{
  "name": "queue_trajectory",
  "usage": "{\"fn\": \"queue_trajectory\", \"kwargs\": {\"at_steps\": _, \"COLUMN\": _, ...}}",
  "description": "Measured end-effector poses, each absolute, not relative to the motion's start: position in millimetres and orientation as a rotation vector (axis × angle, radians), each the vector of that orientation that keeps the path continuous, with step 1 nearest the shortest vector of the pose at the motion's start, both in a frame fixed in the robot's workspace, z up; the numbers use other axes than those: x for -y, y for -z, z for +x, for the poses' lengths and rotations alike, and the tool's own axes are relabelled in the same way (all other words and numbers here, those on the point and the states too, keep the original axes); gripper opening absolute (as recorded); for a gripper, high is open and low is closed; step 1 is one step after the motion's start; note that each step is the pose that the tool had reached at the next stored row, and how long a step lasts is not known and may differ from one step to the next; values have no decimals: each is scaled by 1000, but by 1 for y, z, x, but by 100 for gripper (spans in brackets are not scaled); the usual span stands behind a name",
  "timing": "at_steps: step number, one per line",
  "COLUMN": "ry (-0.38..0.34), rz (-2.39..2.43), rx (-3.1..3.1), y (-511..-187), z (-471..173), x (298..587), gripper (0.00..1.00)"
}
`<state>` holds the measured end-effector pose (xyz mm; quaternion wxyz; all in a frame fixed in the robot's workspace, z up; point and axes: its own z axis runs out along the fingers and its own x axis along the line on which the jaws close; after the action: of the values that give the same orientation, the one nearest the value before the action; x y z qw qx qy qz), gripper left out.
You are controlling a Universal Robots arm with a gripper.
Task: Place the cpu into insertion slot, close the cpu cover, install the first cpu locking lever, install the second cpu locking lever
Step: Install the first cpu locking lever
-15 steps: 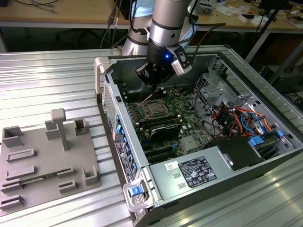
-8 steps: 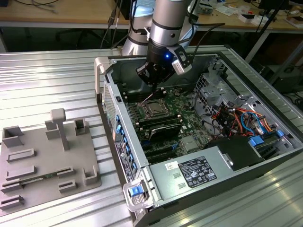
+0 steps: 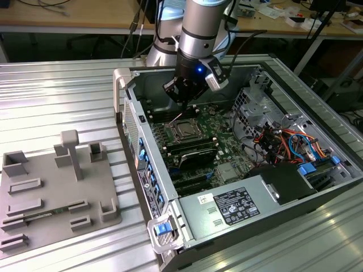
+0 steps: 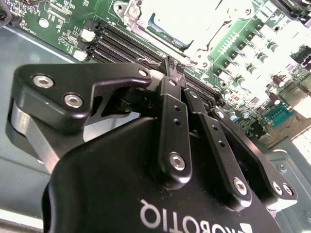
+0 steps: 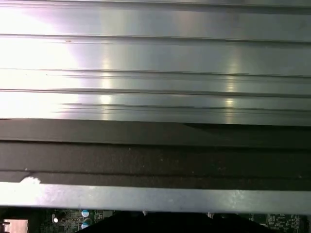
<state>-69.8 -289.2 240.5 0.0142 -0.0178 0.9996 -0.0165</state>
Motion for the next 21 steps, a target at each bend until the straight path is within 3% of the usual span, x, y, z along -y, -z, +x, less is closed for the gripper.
{"fn": "queue_trajectory", "kwargs": {"at_steps": 21, "ry": 53, "rz": -92, "rx": -3111, "y": -218, "z": -50, "x": 287, "gripper": 11}}
